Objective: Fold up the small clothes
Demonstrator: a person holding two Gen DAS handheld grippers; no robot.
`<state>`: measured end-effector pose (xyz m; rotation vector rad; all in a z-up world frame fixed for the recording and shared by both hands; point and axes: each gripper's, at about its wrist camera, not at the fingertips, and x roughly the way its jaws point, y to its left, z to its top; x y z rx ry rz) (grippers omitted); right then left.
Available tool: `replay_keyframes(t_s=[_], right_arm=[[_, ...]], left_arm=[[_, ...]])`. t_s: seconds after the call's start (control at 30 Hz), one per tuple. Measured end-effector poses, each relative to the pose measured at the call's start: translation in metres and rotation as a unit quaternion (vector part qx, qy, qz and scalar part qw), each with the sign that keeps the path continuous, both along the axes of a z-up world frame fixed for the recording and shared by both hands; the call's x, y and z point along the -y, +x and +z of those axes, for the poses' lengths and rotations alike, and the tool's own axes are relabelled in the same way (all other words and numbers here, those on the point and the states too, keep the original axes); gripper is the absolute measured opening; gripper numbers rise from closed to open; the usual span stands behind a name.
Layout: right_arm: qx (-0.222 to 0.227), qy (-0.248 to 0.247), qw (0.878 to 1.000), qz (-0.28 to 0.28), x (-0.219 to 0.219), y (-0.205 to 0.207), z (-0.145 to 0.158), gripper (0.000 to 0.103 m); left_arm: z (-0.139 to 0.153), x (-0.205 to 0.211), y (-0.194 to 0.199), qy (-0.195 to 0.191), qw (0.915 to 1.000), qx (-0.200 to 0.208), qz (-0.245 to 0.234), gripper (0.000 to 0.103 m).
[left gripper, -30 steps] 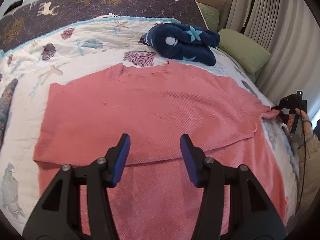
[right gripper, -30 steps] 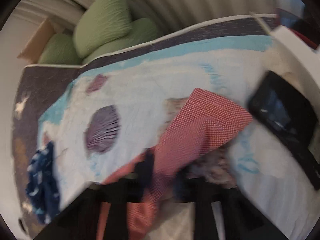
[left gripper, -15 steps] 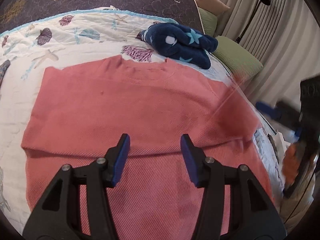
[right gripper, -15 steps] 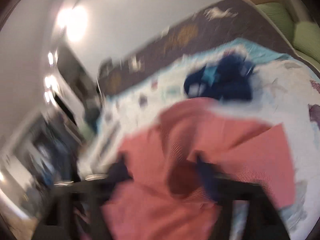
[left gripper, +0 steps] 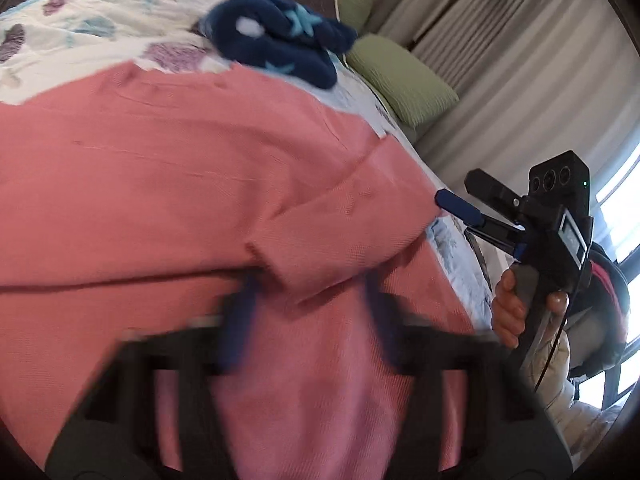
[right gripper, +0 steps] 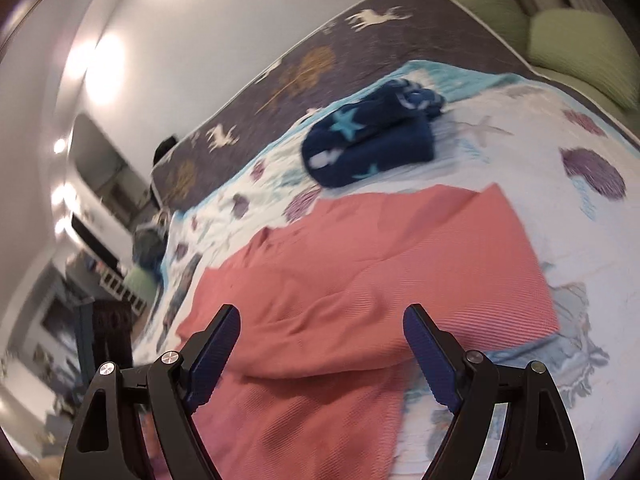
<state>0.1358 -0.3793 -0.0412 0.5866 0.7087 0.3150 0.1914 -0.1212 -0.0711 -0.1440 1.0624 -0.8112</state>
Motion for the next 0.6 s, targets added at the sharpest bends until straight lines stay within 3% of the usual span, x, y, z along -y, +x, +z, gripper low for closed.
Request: replay_keyframes(t_s=[0.03, 0.1, 0.23, 0.27, 0.33, 0.43, 0.53, 0.6], right_arm=[[-0.001, 0.008, 1.000, -0.005, 0.002, 0.000, -0.003, 0.086], [-0.001, 0.019, 1.000, -0.014, 0.006, -0.002, -0.006, 0.086], [0.018, 0.025, 0.999, -0.035, 0.015, -0.008, -0.004, 0.086], [0.025, 0.025, 0.999, -0.041, 0.018, -0.010, -0.002, 0.086], [0.032, 0.020, 0.998, -0.052, 0.023, -0.014, 0.002, 0.086], [0.034, -0.001, 0.997, -0.070, 0.025, -0.016, 0.002, 0.086], [0.026, -0.013, 0.997, -0.072, 0.023, -0.014, -0.003, 0.086], [0.019, -0.025, 0.997, -0.073, 0.022, -0.013, -0.006, 0.086]], left_arm=[[0.001, 0.004, 0.003, -0.001, 1.0000, -0.009, -0.001, 0.007], [0.022, 0.005, 0.009, -0.029, 0.9995, 0.009, 0.010, 0.007], [0.101, -0.013, 0.019, -0.095, 0.9895, 0.103, 0.036, 0.006], [0.116, -0.020, 0.027, -0.082, 0.9865, 0.129, 0.058, 0.006], [0.120, -0.031, 0.044, -0.038, 0.9819, 0.153, 0.105, 0.006], [0.093, -0.047, 0.067, -0.011, 0.9837, 0.109, 0.142, 0.006], [0.044, -0.067, 0.079, -0.022, 0.9849, 0.019, 0.171, 0.007], [0.014, -0.071, 0.080, -0.027, 0.9842, -0.033, 0.172, 0.016]])
